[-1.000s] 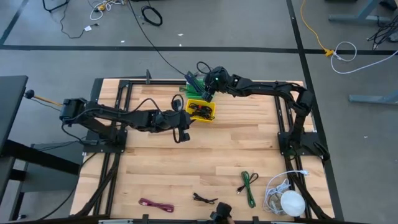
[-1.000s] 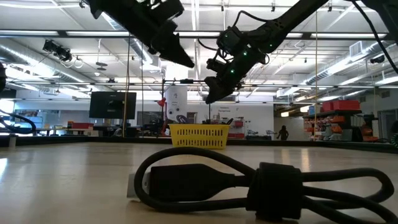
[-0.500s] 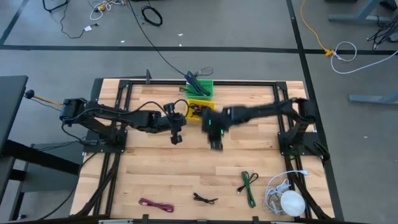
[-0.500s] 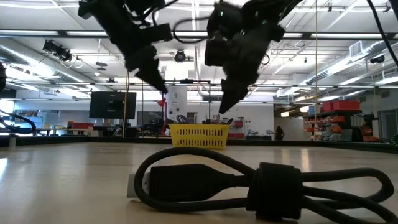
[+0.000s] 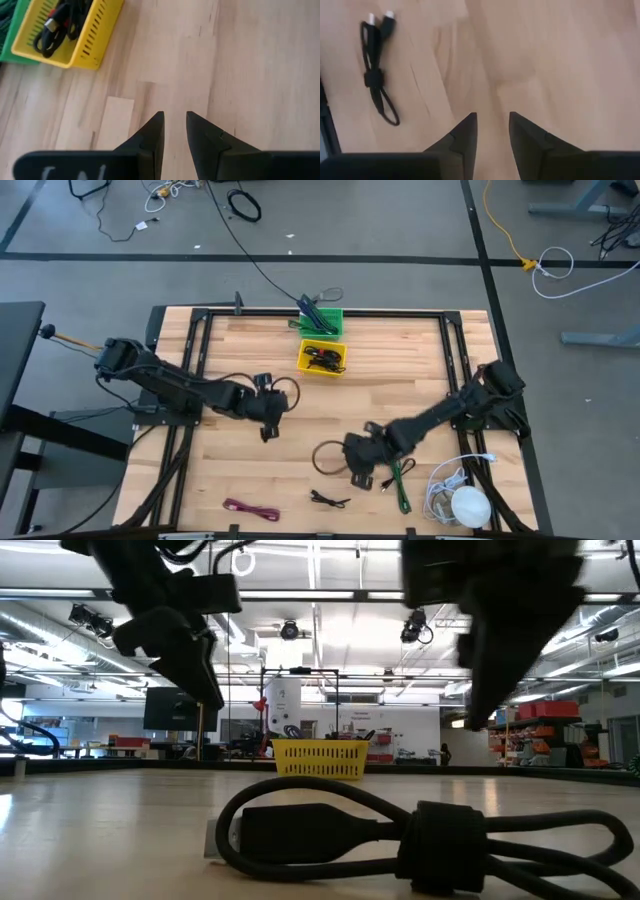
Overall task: Pick & Place USB Port
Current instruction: Put the green charger cable into the green basket
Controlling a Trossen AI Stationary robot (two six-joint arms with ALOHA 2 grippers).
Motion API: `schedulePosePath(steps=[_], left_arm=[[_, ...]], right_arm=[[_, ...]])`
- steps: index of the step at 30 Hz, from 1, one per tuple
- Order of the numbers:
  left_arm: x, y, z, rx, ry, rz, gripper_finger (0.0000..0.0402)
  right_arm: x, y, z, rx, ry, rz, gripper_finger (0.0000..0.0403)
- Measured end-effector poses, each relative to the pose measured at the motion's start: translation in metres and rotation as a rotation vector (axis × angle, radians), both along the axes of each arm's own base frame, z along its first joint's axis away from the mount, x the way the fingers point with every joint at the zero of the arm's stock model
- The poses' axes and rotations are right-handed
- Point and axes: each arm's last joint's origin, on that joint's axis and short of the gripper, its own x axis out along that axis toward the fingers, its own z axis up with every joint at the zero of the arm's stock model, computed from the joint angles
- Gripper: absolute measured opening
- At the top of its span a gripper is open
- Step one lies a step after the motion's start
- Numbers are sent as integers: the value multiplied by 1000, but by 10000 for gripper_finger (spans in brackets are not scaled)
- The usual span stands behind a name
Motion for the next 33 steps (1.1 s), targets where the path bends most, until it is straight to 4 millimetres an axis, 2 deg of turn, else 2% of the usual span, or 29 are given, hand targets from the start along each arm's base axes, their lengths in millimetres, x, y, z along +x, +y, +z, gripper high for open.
schedulePosePath(steps=[5,14,27,33], left_arm=[[-5,-19,-1,32,-50,-5,85],[-6,-45,4,-1,-152,-80,85],[-5,-51,7,-23,-199,-94,85],[-5,-51,7,-30,-203,-87,85]], right_arm=[[-23,28,-2,-33,24,-139,114],[-60,50,-3,-39,133,-404,114],[-90,70,-4,-54,213,-512,113],[-94,77,-6,-34,194,-531,113]])
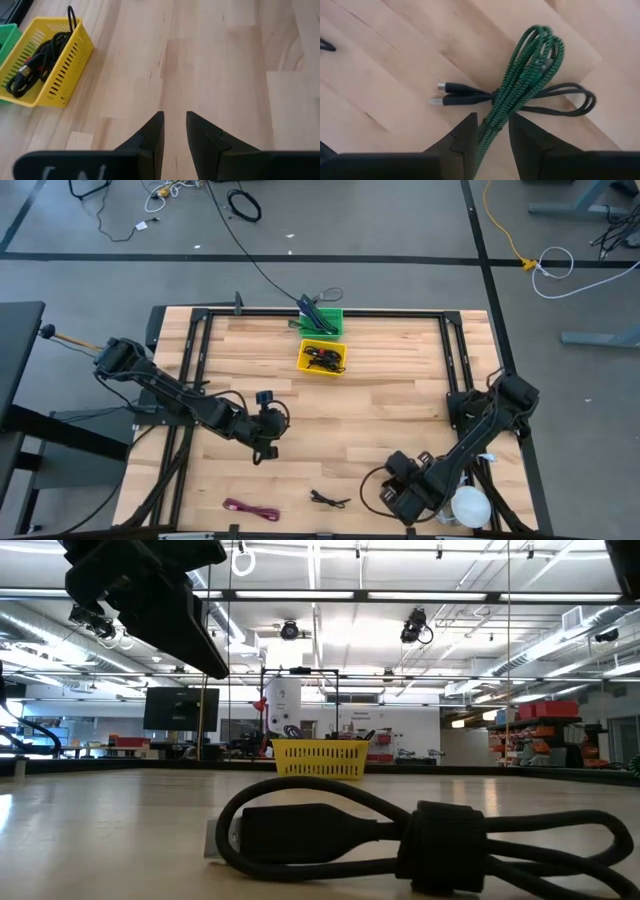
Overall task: Pick & Place USB Port
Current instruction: Put the green charger cable into the green basket
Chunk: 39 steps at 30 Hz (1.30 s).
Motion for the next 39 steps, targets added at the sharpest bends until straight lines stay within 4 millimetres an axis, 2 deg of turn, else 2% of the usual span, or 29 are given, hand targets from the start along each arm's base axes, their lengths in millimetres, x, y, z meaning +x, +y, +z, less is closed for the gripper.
schedulePosePath(steps=[7,14,17,20,24,30,34,39], left_arm=[[0,-1,-1,-56,9,-10,85],[0,-2,0,-69,4,-5,85],[0,-2,0,-69,2,-5,85],[0,-2,0,-65,-1,-1,85],[1,-2,0,-65,-4,0,85],[1,-2,1,-67,-8,-1,85],[1,-2,1,-69,-13,-1,85],[1,-2,1,-70,-14,-1,85]], right_arm=[[-4,2,-9,32,-1,-13,113],[-11,-5,-36,74,-7,-24,126],[-13,-8,-42,70,-5,10,126],[-14,-8,-43,69,-2,17,99],[-14,-8,-42,87,17,30,22],[-7,-4,-26,76,51,49,16],[0,-7,-2,-7,88,73,15],[16,-15,33,-126,48,111,15]])
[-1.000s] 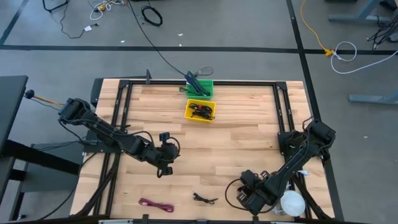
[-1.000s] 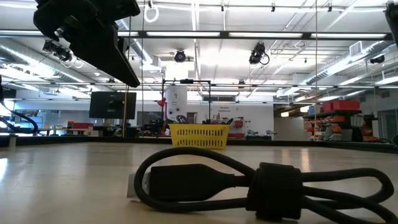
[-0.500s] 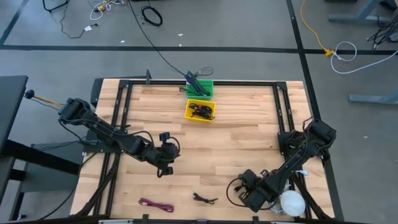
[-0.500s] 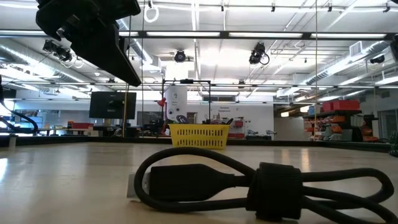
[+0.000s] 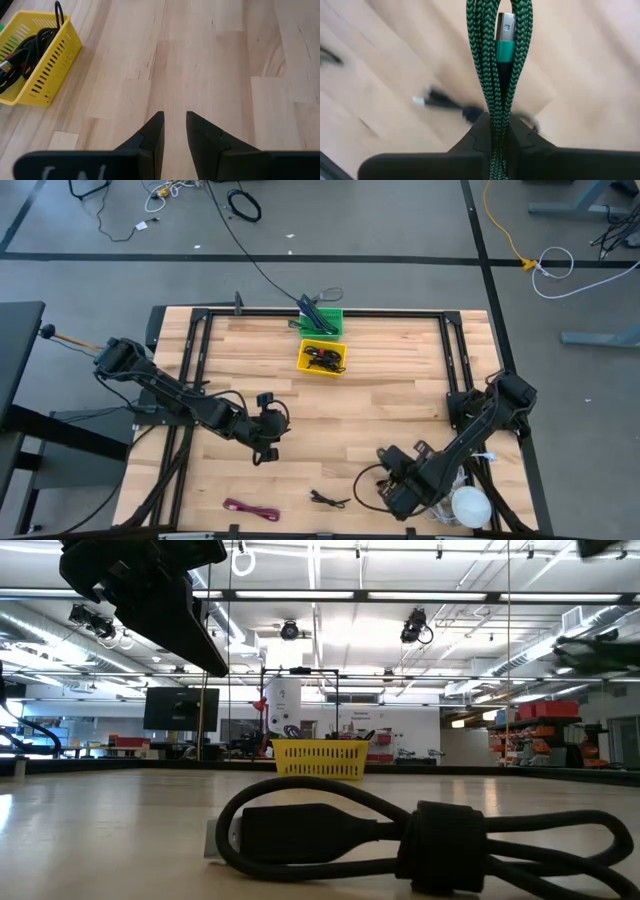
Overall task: Pick & Place USB Port
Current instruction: Put the green charger cable into the green basket
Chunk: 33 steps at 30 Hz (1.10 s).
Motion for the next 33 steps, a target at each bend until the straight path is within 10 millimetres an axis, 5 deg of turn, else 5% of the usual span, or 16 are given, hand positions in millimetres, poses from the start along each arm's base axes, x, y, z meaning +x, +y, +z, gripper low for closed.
schedulePosePath(steps=[5,11,24,33], left_arm=[[0,0,0,-2,-1,-1,85],[-2,-6,0,-20,-8,-7,85],[-7,-16,1,-16,-13,-48,85],[-2,-18,5,-2,-68,-87,85]], right_arm=[[26,-21,25,-112,-81,53,15],[64,-69,39,-218,-94,117,15],[134,-210,49,-250,-213,229,15],[146,-312,62,-284,-396,212,15]])
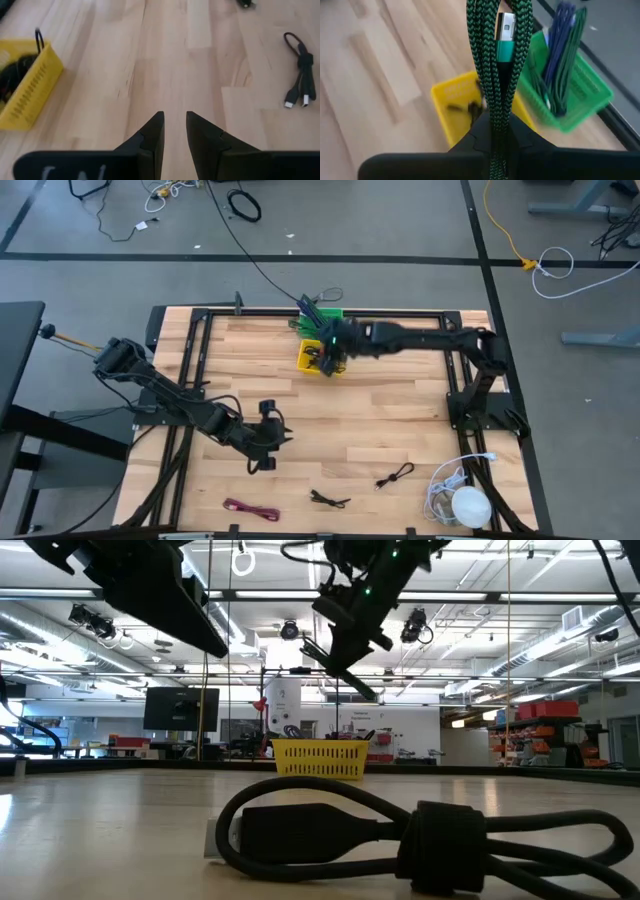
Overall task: Pick & Place USB Port
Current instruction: Put the green charger cable into the green basket
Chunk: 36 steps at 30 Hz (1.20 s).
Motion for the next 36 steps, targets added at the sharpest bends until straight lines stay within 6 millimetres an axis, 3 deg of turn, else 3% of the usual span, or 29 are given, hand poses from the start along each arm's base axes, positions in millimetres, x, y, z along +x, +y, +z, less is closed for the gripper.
schedulePosePath(steps=[7,13,17,27,36], left_arm=[[4,0,5,96,-67,6,85],[6,1,8,174,-106,23,85],[8,5,10,214,-127,54,85],[15,18,10,180,-119,77,85],[16,19,10,143,-113,68,85]], right_arm=[[-10,-62,8,-3,-109,1,15],[-17,-99,12,-31,-206,23,15],[-19,-121,1,-19,-213,28,15],[-14,-156,-44,34,-202,48,15],[-10,-164,-67,62,-180,56,15]])
